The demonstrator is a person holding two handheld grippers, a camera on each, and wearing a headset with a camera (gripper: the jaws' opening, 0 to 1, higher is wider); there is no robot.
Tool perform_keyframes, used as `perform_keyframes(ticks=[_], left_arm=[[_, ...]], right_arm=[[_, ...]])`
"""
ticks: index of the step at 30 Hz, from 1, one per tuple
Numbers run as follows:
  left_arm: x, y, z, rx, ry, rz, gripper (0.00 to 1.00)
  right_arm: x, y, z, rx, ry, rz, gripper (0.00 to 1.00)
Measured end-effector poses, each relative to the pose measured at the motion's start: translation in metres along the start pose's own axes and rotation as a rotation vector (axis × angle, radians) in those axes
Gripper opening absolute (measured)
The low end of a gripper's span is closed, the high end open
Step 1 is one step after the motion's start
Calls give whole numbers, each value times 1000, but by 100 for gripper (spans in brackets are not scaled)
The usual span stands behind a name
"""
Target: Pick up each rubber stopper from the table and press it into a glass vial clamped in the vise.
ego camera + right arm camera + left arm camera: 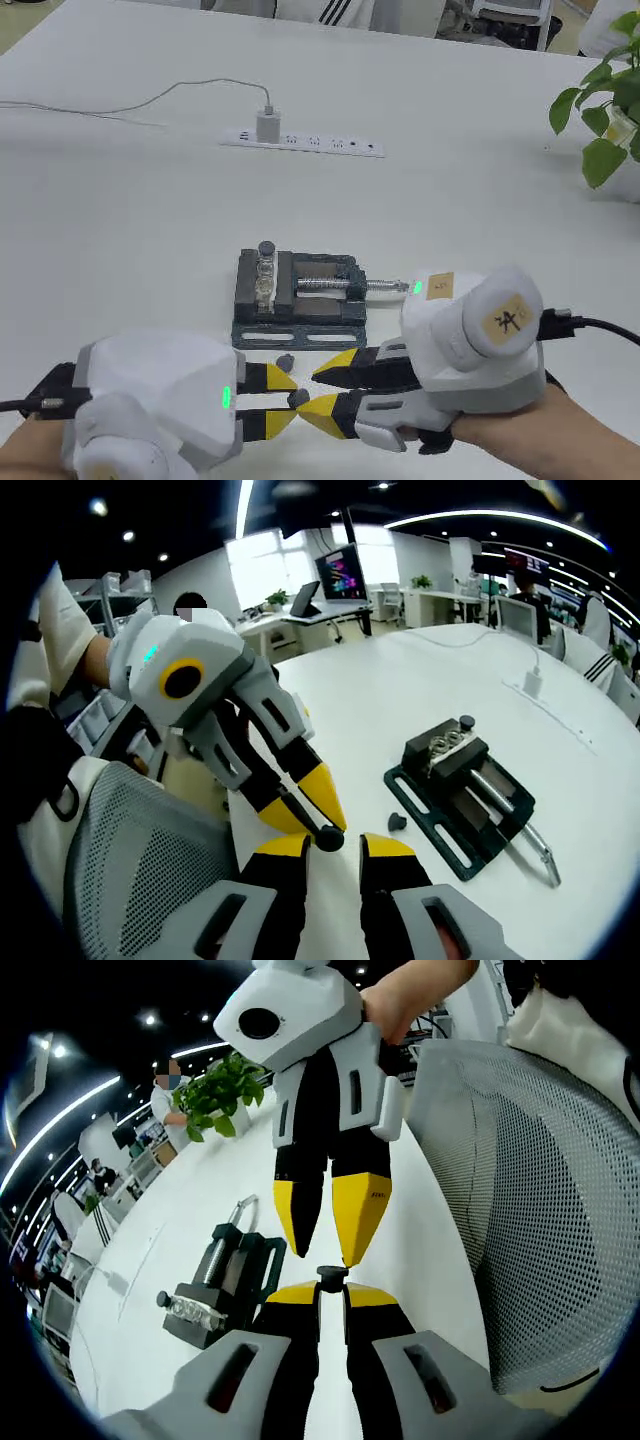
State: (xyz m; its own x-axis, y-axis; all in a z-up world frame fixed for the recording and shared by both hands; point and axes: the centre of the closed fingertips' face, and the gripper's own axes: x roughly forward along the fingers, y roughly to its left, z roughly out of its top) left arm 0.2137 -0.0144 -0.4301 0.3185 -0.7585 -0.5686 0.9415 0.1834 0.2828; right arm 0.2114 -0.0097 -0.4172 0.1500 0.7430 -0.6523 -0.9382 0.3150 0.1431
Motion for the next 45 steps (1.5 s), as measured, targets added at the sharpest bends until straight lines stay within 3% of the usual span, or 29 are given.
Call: perform_keyframes(ticks=[5, 10, 20, 45], left_arm=[[-2, -2, -5, -95, -17, -19, 5], [-3, -3, -3, -140, -42, -27, 5], [-4, -10, 0, -171, -66, -52, 5], [-5, -13, 3, -194, -86, -52, 5]], right_arm=[[0, 11, 2, -182, 8, 40, 22], [4, 16, -7, -296, 60, 59, 20], [5, 16, -11, -350, 85, 60, 15], [6, 18, -9, -364, 80, 67, 9]])
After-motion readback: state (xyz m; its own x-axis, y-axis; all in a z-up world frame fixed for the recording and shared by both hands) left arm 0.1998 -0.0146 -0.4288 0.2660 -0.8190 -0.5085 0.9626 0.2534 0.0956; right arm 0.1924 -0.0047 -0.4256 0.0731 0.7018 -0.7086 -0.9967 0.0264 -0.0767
